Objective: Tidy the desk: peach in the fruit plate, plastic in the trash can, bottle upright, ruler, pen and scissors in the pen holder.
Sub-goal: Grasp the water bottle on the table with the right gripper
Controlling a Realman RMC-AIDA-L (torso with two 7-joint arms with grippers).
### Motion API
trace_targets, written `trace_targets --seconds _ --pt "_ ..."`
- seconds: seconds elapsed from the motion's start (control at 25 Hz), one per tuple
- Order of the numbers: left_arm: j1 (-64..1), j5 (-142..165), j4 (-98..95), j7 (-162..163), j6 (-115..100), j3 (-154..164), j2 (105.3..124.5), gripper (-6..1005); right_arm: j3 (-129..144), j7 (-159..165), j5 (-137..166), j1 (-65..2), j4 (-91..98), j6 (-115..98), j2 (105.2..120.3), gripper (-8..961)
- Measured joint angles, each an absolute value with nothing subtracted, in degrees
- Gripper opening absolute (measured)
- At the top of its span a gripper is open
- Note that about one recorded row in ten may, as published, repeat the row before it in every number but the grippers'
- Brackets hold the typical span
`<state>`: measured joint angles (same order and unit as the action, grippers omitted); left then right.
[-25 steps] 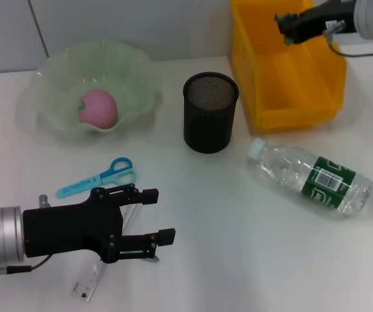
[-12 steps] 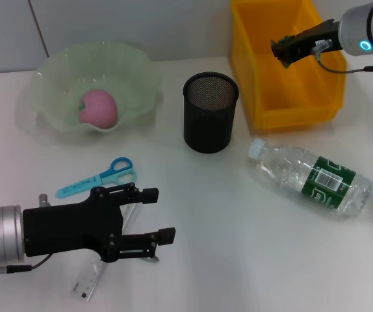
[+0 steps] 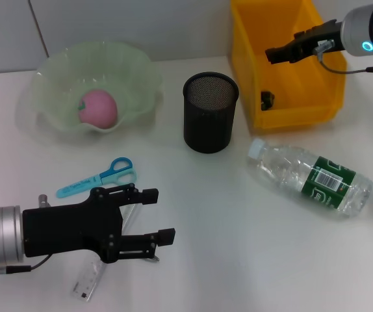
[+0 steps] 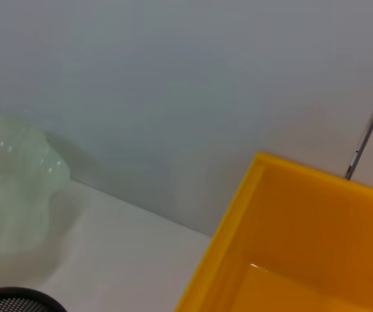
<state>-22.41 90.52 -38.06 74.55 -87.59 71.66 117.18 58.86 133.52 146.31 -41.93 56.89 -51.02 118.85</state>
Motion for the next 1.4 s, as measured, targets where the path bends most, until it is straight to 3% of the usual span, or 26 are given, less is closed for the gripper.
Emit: trace_targets --seconds 0.12,0.36,0.6,0.68,0.88,1.08,1.4 --pt "-22.4 90.5 -38.1 74.6 -87.7 71.7 117.15 810 58.9 133.5 143.3 -39.9 60.4 -51.3 118.98 689" --pt "-22.3 90.5 -38.1 74.6 -87.7 71.6 117.09 810 59.3 133.0 135.1 -35.1 70.7 -60.2 118.8 792" --pt "-22.3 90.5 -38.1 74.8 -87.7 71.6 117.07 809 55.0 133.1 134.2 -34.2 80.9 -82.5 118.01 792" --pt "-22.3 90.5 -38.1 74.9 -87.8 71.6 117.06 809 51.1 133.3 136.7 -36.8 82.2 -95.2 116.36 792" --pt "-22.4 90.5 -38.1 75.0 -87.9 71.6 117.07 810 49.4 133.0 145.6 -41.3 79.2 -105.6 114.29 793" --pt "-22.4 90.5 -38.1 75.3 -88.0 71.6 117.07 810 50.2 131.3 153.7 -45.3 71.8 -107.9 113.37 793" --pt "-22.3 90.5 -38.1 75.8 -88.2 71.5 117.01 810 53.1 129.9 158.2 -47.8 64.6 -105.4 113.2 793"
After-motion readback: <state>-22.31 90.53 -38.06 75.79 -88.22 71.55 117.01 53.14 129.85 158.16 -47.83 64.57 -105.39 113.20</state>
